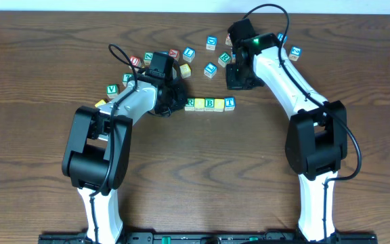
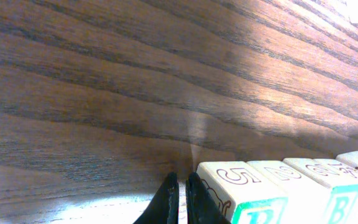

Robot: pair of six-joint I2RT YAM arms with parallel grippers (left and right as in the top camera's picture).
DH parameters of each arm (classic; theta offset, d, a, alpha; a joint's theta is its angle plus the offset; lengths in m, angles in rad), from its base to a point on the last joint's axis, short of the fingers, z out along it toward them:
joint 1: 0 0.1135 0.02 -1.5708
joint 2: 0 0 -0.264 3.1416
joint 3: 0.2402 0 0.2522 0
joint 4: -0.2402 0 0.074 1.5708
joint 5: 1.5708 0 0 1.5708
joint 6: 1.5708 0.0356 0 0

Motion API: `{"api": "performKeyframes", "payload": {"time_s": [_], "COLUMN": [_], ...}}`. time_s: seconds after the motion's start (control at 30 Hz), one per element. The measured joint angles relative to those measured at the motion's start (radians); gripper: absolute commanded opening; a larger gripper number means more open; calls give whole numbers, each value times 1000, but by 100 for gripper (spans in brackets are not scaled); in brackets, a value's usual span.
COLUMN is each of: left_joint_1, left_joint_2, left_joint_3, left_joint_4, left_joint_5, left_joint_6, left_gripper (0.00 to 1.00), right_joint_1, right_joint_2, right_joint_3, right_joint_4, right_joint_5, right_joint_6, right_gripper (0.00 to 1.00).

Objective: Spell out ROBOT

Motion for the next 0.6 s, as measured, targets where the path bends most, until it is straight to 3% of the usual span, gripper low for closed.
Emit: {"api": "performKeyframes", "payload": {"time_s": [0.6], "left_joint_1": [0], "left_joint_2": [0], "left_joint_3": [0], "left_joint_4": [0], "left_joint_5": [0], "left_joint_6": [0], "left_gripper": [7], "right_joint_1": [-6], "right_joint_2": [0], "right_joint_3": [-140], "right_joint_4": [71], "right_joint_5": [-70], "right_joint_6": [0], "right_gripper": [1]}}
